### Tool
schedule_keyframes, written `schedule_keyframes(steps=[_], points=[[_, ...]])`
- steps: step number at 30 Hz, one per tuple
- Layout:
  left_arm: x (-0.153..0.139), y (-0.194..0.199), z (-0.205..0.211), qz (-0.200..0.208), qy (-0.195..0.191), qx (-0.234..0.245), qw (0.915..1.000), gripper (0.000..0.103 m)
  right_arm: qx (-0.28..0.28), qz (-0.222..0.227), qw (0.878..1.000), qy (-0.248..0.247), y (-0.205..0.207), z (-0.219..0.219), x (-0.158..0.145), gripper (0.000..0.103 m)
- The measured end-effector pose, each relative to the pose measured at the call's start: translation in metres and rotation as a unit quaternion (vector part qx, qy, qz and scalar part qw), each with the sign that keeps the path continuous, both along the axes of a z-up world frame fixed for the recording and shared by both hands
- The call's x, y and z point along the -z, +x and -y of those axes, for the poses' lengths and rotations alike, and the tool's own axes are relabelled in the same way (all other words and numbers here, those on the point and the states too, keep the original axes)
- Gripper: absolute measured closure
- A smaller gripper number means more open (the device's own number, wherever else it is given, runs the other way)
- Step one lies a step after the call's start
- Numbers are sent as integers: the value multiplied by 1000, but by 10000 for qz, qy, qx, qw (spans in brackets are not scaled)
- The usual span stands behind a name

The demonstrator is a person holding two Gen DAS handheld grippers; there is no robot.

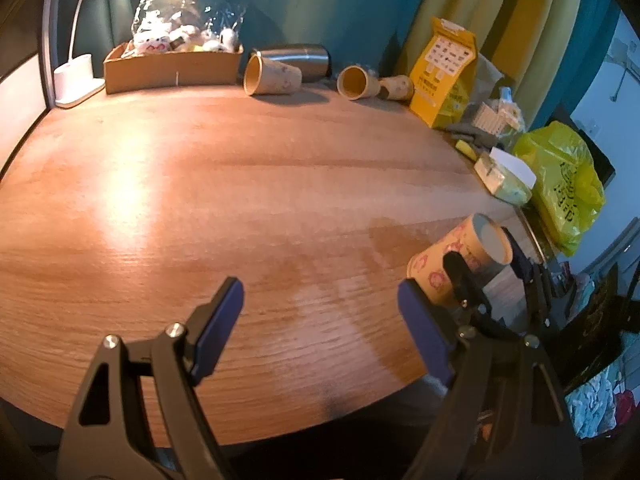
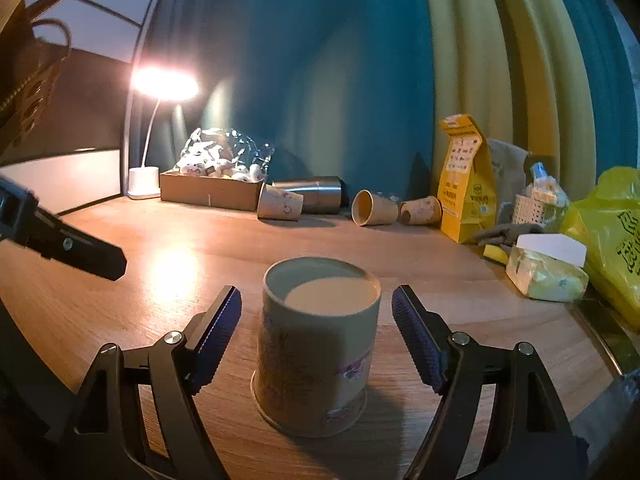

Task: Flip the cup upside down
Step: 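Rotate the cup with the right gripper and set it rim-down on the table, then open the right gripper and lift it away from the inverted cup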

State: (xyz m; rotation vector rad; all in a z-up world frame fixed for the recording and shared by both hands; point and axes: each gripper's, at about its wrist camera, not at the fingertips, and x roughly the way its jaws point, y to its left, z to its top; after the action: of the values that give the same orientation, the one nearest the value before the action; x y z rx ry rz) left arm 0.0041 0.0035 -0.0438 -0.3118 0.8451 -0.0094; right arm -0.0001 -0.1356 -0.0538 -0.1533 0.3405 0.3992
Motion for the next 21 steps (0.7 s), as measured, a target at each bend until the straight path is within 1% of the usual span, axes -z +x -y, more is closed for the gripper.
schedule_keyframes(steps=[6,13,18,21], points=[[-16,-6,3,214,-6,63,9998,22,169,-259,9993,196,2,9,-25,22],[-38,-8,5,506,-5,108,9987,22,267,-469,9981,302,6,15,-58,22],[-53,-12,3,700,64,86,9975,22,318,-880,9951,307,15,16,-80,22],[-62,-15,3,844,141,98,9963,22,348,-1313,9906,144,24,15,-92,22]])
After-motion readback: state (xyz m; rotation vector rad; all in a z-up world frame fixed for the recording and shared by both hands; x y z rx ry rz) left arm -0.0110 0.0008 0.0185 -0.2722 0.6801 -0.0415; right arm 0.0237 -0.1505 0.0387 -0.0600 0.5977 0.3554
